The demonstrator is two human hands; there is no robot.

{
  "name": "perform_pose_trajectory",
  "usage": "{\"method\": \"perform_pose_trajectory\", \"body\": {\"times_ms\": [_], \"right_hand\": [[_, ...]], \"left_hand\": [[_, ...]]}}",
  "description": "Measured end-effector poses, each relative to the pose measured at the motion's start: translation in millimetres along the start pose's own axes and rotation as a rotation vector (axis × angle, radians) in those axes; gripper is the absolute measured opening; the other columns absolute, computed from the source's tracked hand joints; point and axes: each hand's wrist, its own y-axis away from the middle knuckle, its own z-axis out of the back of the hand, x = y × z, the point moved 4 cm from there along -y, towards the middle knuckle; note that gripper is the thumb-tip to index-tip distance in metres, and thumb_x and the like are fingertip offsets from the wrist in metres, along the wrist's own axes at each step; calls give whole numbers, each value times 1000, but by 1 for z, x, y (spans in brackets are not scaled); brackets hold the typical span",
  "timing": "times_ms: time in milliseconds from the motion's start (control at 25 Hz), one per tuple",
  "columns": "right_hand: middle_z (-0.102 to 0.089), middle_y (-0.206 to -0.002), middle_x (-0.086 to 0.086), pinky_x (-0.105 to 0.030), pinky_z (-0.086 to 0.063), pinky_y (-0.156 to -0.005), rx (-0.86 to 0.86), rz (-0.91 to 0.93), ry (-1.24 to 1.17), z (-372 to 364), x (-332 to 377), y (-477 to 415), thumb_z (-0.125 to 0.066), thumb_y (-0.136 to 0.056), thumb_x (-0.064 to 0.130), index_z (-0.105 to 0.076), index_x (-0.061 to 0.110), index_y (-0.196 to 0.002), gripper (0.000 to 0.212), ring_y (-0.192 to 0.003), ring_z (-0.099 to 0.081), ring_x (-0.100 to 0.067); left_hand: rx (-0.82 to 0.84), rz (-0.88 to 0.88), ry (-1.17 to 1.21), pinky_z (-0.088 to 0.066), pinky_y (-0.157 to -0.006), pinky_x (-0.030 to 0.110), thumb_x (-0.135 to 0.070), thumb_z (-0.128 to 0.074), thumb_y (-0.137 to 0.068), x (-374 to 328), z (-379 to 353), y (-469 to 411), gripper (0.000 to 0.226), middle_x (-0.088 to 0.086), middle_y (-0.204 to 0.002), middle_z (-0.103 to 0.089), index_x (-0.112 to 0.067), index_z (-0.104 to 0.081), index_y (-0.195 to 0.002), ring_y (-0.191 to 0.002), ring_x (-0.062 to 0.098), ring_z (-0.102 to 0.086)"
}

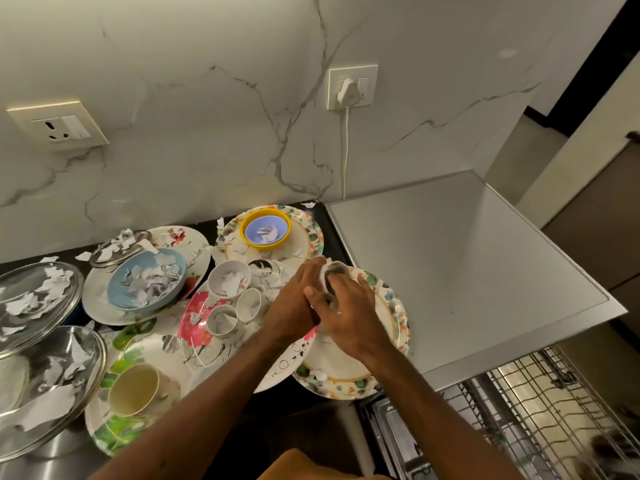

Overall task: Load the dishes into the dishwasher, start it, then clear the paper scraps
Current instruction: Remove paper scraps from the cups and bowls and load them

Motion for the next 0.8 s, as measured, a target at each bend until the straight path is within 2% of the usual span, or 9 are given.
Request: {"method": "perform_pose_trajectory", "body": {"times_ms": [80,160,240,320,440,520,640,720,800], "right_hand": [[-59,-141,11,-49,-9,-130,107,-53,19,-12,-1,-5,-32,-104,71,-52,29,-138,57,-138,-46,-8],[-60,-137,10,-51,-20,-128,176,-93,-20,-19,-6,-8,-29,-102,75,-53,30,-130,58,-133,-51,-13],[-63,-126,10,-51,-44,-114,202,-123,-89,-21,-11,-11,-29,-96,84,-56,32,-120,63,-121,-60,-16],[-68,-113,10,-43,-56,-98,222,-145,-155,-20,-12,-13,-32,-92,88,-58,31,-112,65,-107,-66,-14],[-68,-84,9,-25,-52,-73,227,-157,-230,-12,-11,-15,-39,-97,78,-63,23,-94,60,-78,-65,-7],[-67,-74,5,-26,-52,-67,183,-151,-250,-4,-13,-15,-39,-101,70,-67,18,-88,60,-69,-63,-7],[-73,-77,-1,-34,-59,-72,106,-180,-204,9,-28,-14,-37,-104,68,-74,15,-89,66,-74,-69,-14],[-78,-90,2,-28,-60,-76,88,-191,-194,15,-36,-11,-36,-105,68,-80,21,-101,64,-85,-72,-13],[-75,-107,11,-17,-53,-80,57,-218,-148,20,-43,-5,-38,-105,65,-78,25,-115,57,-97,-69,-10]], "left_hand": [[31,-14,-45,-31,-114,21,-35,-71,-95,-3,-1,0,78,12,-158,-42,-7,-32,-157,-142,21,-43],[58,-19,-86,-26,-116,19,-29,-72,-96,2,1,-1,80,13,-161,-38,-6,-29,-159,-146,23,-39],[86,-37,-134,-27,-122,25,-22,-72,-97,8,2,-2,79,13,-163,-36,-6,-28,-160,-149,23,-35],[111,-46,-150,-34,-122,36,-13,-69,-96,15,2,-3,76,11,-164,-35,-8,-28,-160,-151,24,-34],[161,-68,-233,-37,-119,34,-5,-63,-98,21,1,-4,76,6,-167,-29,-11,-25,-163,-153,23,-31],[184,-129,-314,-38,-117,33,-1,-61,-98,20,-1,-7,76,7,-169,-25,-10,-23,-163,-153,24,-31],[186,-127,-365,-36,-118,35,8,-58,-93,21,4,-18,80,9,-168,-25,-9,-23,-162,-153,25,-30],[168,-89,-384,-37,-120,39,10,-60,-89,26,12,-28,83,11,-167,-28,-8,-24,-161,-152,28,-32],[145,-65,-388,-40,-117,41,11,-64,-86,29,20,-38,85,12,-165,-32,-7,-27,-160,-149,30,-37]]}}
